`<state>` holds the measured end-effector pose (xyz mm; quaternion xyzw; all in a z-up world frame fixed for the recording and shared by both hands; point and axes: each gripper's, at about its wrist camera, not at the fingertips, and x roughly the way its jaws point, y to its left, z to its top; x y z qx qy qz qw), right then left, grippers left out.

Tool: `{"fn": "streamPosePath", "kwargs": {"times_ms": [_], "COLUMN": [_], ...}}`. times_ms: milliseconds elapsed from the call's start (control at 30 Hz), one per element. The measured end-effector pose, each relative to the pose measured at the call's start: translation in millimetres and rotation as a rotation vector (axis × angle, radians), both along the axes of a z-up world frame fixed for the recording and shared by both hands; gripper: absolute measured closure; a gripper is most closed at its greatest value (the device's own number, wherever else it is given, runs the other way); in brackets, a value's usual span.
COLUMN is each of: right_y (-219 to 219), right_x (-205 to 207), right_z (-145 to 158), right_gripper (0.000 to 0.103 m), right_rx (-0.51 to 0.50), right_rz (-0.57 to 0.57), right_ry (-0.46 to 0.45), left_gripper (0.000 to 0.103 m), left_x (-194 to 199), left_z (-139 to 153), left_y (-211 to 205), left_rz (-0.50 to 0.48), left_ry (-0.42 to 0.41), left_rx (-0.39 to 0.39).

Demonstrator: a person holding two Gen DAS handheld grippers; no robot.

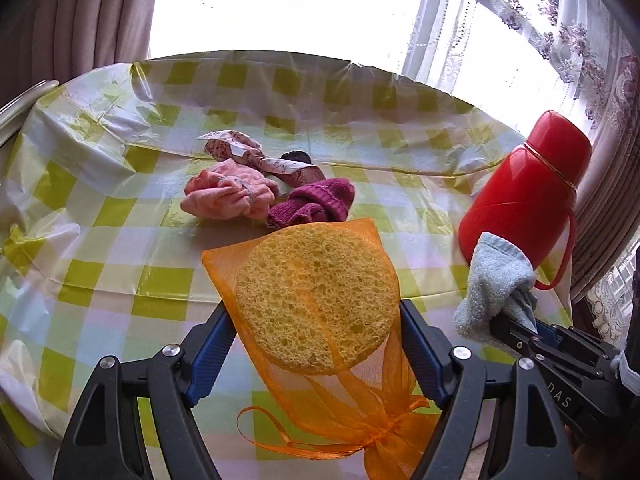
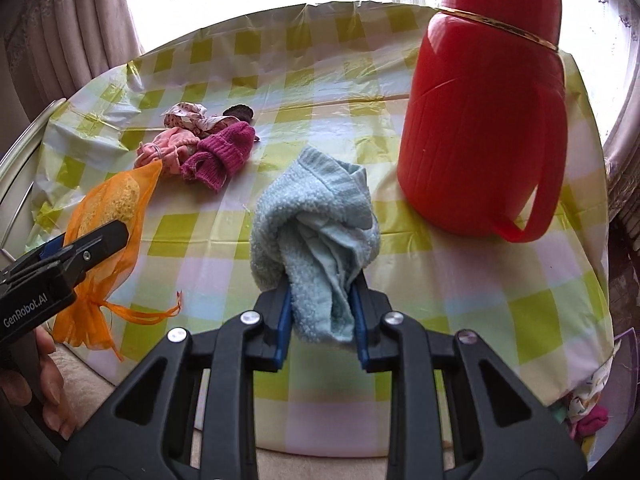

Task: Organize soft objects
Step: 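Carry the orange mesh bag and blue sock into the white box and open both grippers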

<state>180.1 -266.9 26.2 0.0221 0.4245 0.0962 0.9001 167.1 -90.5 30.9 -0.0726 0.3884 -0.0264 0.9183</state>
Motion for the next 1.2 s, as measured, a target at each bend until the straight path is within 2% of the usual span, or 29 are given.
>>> {"fn": "streamPosePath", "kwargs": {"times_ms": [233, 433, 700, 1067, 1133, 1200], "right_y": [-58, -119, -212, -295, -305, -313], "right_x": [-40, -73, -113, -151, -156, -161], "right_z": [8, 12, 14, 14, 15, 14], "right_gripper": [0.074, 0.074, 0.074, 0.072, 0.07, 0.069], "right_rx": [0.024, -0.003, -0.048, -0.1, -0.103, -0.102], "right_rz": [-0.086, -0.176, -0.359, -0.539, -0.562, -0.578], "right_ry": [0.001, 0.012, 0.037, 0.071, 0.071, 0.075], "left_gripper": [0.024, 0.024, 0.024, 0.023, 0.022, 0.017], "left_x": [-22, -41, -60, -80, -85, -85], "left_z": [21, 33, 41, 43, 41, 37], "left_y": [-56, -110, -181, -258, -268, -277], "left_rz": [-0.126, -0.259, -0.446, -0.678, -0.714, -0.748], "left_ry": [-0.029, -0.047, -0.046, 0.007, 0.028, 0.054], "left_rx": [-0.009, -0.027, -0.042, -0.087, -0.107, -0.117]}}
